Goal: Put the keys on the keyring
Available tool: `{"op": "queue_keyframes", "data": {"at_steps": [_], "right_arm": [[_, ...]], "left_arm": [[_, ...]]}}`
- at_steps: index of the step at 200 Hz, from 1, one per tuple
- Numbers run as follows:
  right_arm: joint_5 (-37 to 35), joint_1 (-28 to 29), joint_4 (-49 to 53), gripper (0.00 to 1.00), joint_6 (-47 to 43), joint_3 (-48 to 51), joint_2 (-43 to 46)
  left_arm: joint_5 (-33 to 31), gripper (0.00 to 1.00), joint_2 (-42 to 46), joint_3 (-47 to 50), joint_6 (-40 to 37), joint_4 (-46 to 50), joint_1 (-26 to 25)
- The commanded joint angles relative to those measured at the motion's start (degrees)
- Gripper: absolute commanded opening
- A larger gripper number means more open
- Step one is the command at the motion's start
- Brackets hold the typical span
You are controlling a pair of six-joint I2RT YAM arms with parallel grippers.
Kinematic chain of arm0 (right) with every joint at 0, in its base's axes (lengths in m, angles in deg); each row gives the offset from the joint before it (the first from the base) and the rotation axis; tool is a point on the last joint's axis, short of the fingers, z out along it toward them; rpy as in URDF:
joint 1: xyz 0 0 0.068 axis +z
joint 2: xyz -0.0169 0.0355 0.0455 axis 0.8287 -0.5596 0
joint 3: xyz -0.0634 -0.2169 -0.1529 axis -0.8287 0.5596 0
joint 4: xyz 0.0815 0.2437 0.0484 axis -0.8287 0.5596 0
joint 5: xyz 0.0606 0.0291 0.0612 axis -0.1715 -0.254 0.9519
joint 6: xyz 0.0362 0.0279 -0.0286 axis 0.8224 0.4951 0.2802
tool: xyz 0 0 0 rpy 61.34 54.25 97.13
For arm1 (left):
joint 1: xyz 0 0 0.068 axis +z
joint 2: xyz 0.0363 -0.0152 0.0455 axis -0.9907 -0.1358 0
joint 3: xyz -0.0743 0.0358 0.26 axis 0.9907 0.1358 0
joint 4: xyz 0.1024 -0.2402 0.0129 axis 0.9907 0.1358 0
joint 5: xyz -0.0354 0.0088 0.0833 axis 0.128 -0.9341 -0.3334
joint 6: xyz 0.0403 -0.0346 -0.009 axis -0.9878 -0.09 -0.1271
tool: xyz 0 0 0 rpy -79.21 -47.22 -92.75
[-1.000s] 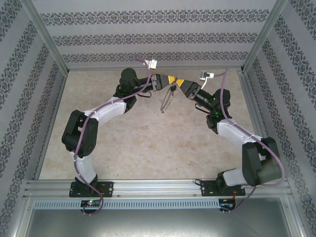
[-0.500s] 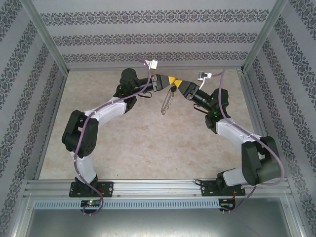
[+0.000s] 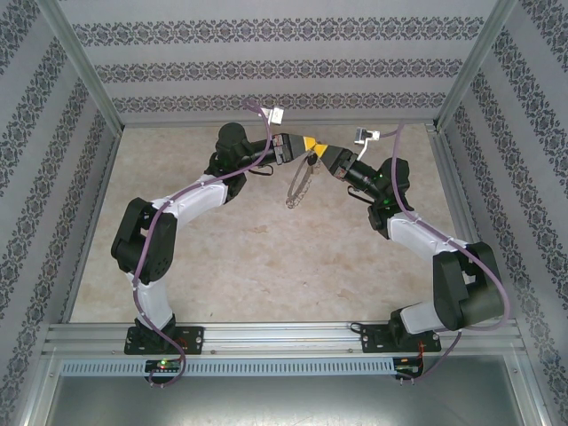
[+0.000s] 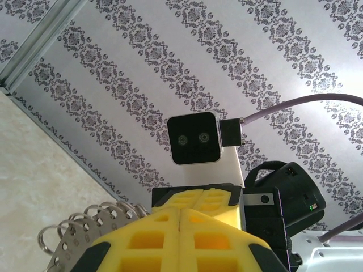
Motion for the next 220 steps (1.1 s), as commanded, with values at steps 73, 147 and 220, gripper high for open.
{"op": "queue_keyframes", "data": {"at_steps": [73, 147, 220], "right_arm": [[26.02, -5.43, 11.62, 0.0, -11.74, -11.26, -5.96], [35.86, -4.64, 15.89, 0.0, -13.48, -22.13, -15.53], [33.47, -3.24, 37.68, 0.0, -27.24, -30.01, -15.93]], "left_arm": [[3.17, 0.47, 8.7, -6.28, -22.74, 30.09, 5.72], [8.57, 0.48, 6.78, -14.84, -38.05, 56.2, 7.01], [9.91, 0.43, 4.48, -18.82, -42.77, 64.32, 7.89]]}}
